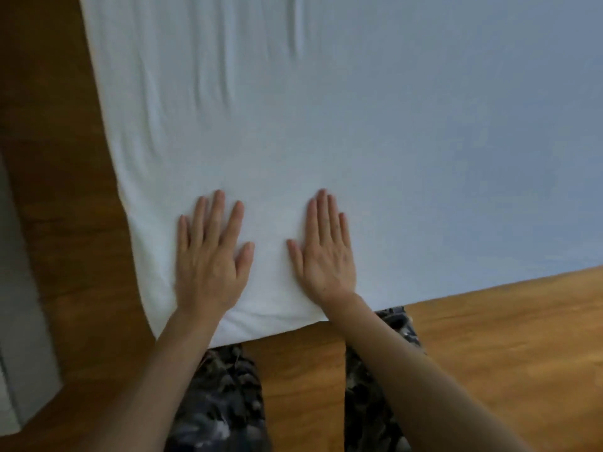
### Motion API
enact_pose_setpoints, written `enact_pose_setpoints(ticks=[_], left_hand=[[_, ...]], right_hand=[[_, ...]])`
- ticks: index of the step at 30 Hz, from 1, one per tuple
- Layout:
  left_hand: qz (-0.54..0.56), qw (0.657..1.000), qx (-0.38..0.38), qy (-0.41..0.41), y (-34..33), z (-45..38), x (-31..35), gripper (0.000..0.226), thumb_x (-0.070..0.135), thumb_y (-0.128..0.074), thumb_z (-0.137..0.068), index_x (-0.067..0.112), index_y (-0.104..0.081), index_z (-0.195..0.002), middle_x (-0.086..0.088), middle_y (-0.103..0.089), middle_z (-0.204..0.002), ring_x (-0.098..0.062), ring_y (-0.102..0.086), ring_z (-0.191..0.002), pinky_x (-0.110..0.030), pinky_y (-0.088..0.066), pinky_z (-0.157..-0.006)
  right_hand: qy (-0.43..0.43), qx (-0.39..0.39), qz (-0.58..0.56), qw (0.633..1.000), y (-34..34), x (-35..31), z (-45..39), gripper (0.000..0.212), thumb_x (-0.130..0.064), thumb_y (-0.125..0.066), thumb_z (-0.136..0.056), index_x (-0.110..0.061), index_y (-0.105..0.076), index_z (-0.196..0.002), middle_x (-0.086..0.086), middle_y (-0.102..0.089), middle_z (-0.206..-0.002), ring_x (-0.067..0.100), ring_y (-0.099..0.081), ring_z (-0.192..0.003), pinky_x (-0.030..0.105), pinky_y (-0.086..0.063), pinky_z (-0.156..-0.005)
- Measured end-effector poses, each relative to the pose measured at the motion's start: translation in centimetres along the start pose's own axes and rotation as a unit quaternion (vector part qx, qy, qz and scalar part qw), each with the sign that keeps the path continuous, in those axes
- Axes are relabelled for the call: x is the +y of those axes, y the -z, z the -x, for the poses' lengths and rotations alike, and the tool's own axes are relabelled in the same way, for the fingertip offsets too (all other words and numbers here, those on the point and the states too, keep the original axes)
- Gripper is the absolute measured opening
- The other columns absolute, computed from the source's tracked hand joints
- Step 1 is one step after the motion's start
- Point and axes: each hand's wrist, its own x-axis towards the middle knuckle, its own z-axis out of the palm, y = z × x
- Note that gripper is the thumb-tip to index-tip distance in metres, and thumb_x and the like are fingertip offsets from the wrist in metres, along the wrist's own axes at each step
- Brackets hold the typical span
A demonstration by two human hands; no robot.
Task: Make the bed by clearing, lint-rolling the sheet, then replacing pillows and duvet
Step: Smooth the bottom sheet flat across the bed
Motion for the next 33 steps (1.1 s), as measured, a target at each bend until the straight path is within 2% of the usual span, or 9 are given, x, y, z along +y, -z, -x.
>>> enact_pose_setpoints(ticks=[4, 9, 12, 16, 19, 22, 26, 30, 33], left_hand=[[0.009, 0.999, -0.031, 0.038, 0.8, 3.7, -7.3, 0.064, 0.045, -0.033, -0.097, 0.014, -0.026, -0.153, -0.017, -0.019, -0.16, -0.037, -0.018, -0.147, -0.053, -0.013, -0.118], [0.015, 0.992, -0.118, 0.04, 3.2, 5.8, -10.6, 0.071, 0.053, -0.022, -0.098, 0.009, -0.013, -0.154, -0.029, -0.027, -0.153, -0.042, -0.028, -0.142, -0.058, -0.028, -0.113], [0.03, 0.995, -0.09, 0.014, 5.1, 4.5, -10.1, 0.068, 0.048, -0.023, -0.1, 0.006, -0.016, -0.153, -0.028, -0.022, -0.155, -0.042, -0.026, -0.142, -0.055, -0.03, -0.113], [0.047, 0.994, -0.042, -0.09, 6.9, -0.8, -8.2, 0.063, 0.04, -0.035, -0.099, 0.005, -0.025, -0.15, -0.028, -0.02, -0.156, -0.039, -0.022, -0.144, -0.052, -0.026, -0.115], [0.055, 0.985, -0.03, -0.158, 7.6, -6.6, -5.0, 0.06, 0.037, -0.036, -0.099, 0.007, -0.025, -0.151, -0.027, -0.018, -0.157, -0.038, -0.018, -0.146, -0.05, -0.021, -0.118], [0.032, 0.97, -0.046, -0.238, 7.5, -12.1, -0.7, 0.059, 0.037, -0.035, -0.099, 0.008, -0.028, -0.149, -0.025, -0.02, -0.157, -0.038, -0.021, -0.146, -0.052, -0.023, -0.117], [0.028, 0.962, -0.023, -0.27, 7.4, -19.6, 5.9, 0.058, 0.037, -0.034, -0.098, 0.006, -0.04, -0.146, -0.026, -0.025, -0.155, -0.041, -0.023, -0.144, -0.052, -0.019, -0.117], [-0.002, 0.943, -0.008, -0.334, 7.1, -25.6, 10.5, 0.057, 0.038, -0.034, -0.098, 0.01, -0.038, -0.148, -0.023, -0.021, -0.157, -0.038, -0.018, -0.147, -0.05, -0.013, -0.119], [-0.01, 0.946, -0.01, -0.324, 7.1, -30.2, 10.6, 0.058, 0.038, -0.037, -0.099, 0.011, -0.031, -0.151, -0.022, -0.017, -0.159, -0.037, -0.014, -0.148, -0.048, -0.007, -0.12]], right_hand=[[0.043, -0.021, 0.018, 0.999, -3.7, -10.2, 1.7, 0.067, -0.046, -0.019, -0.101, -0.004, 0.0, -0.15, 0.012, 0.001, -0.158, 0.021, 0.007, -0.148, 0.035, 0.004, -0.12], [0.038, -0.042, 0.043, 0.997, -3.8, -13.9, 2.0, 0.066, -0.043, -0.026, -0.1, -0.002, -0.011, -0.149, 0.014, -0.008, -0.158, 0.022, -0.005, -0.147, 0.035, -0.003, -0.12], [0.04, -0.047, 0.035, 0.997, -2.8, -13.6, 2.0, 0.065, -0.042, -0.029, -0.101, -0.001, -0.015, -0.149, 0.015, -0.013, -0.157, 0.024, -0.012, -0.147, 0.036, -0.008, -0.12], [0.028, -0.004, 0.006, 1.0, -1.5, -13.2, 1.6, 0.059, -0.04, -0.026, -0.104, 0.0, -0.02, -0.147, 0.016, -0.021, -0.154, 0.023, -0.014, -0.146, 0.037, -0.009, -0.12], [-0.015, 0.075, -0.021, 0.997, 0.3, -11.1, 0.1, 0.057, -0.036, -0.032, -0.103, 0.001, -0.026, -0.145, 0.018, -0.024, -0.153, 0.026, -0.02, -0.145, 0.036, -0.01, -0.121], [-0.126, 0.164, -0.043, 0.978, 2.8, -6.9, -2.0, 0.058, -0.033, -0.035, -0.101, 0.003, -0.025, -0.145, 0.019, -0.024, -0.153, 0.028, -0.021, -0.145, 0.038, -0.014, -0.121], [-0.234, 0.222, -0.031, 0.946, 6.1, 1.0, -5.1, 0.059, -0.033, -0.032, -0.102, 0.007, -0.027, -0.145, 0.022, -0.025, -0.154, 0.031, -0.02, -0.145, 0.039, -0.013, -0.12], [-0.315, 0.233, -0.006, 0.92, 8.6, 7.4, -8.7, 0.061, -0.034, -0.031, -0.101, 0.006, -0.024, -0.147, 0.021, -0.021, -0.156, 0.031, -0.016, -0.146, 0.035, -0.008, -0.12], [-0.358, 0.197, -0.002, 0.913, 9.8, 9.3, -12.4, 0.065, -0.037, -0.028, -0.099, 0.005, -0.019, -0.148, 0.019, -0.014, -0.158, 0.029, -0.01, -0.148, 0.038, -0.006, -0.12]])
